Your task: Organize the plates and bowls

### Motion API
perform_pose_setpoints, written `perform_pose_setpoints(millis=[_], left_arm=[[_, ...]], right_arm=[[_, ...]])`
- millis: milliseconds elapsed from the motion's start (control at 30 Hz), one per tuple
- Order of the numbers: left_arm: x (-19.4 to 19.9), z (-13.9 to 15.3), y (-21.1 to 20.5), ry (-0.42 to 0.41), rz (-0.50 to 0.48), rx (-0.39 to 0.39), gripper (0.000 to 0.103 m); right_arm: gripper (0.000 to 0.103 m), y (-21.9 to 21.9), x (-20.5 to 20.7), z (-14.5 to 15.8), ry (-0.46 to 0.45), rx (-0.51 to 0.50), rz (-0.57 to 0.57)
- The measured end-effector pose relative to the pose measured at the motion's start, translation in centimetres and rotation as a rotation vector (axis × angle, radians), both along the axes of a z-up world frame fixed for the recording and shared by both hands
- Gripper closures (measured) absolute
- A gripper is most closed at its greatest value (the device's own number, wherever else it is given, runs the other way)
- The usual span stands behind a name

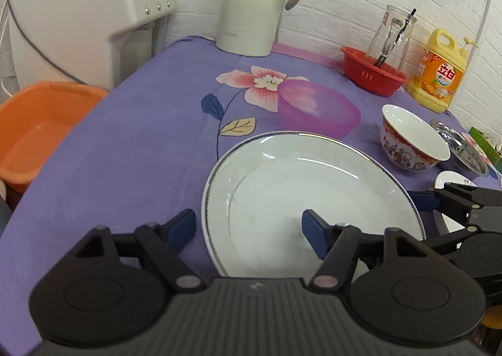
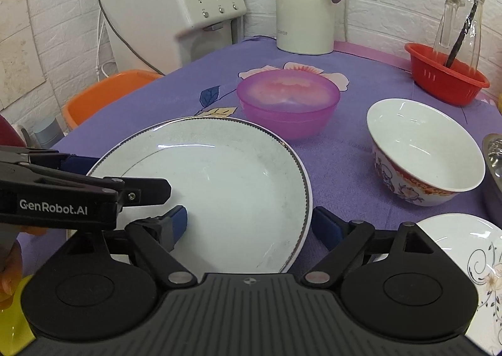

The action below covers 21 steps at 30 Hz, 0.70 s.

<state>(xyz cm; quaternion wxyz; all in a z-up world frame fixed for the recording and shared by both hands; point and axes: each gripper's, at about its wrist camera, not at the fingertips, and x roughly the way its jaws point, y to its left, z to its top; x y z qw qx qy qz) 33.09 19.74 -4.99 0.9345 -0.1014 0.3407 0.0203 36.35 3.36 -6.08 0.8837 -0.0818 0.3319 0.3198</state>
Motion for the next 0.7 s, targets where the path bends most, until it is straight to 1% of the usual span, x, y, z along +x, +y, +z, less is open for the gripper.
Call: perform_pose_setpoints(millis=[67,133,233,367,533,700], left_arm=[[0.0,0.0,0.0,-0.005,-0.004,-0.006,0.041],[0.1,0.0,-0.3,-0.008,-0.004,0.012,0.057],[0.3,0.1,-0.5,0.0,-0.003,0.025,0.064],[0.5,0.4,-0.6,0.012,0.025,0.008,0.067],[0.1,1.7,-0.5,-0.017,0.034,-0.021,0.067],[-0.6,3.3,-0.9,-0.041,0.042,-0.009,0.067]], right_arm=[[0.0,-0.2,-0.3,0.1,-0.001,0.001,0.013],[0.0,0.0,-0.3,0.0,-0.001,0.006,0.009],[0.0,0.3,-0.4,0.0,-0.013,0.009,0.02],[0.0,0.3,-0.5,0.2,-0.01,0.012,-0.013],[0.0,-0.3,-0.9,1.3,-0.022,0.039,-0.038],[0.0,-0.6,-1.7,2.7,-0.031,0.072,-0.053]])
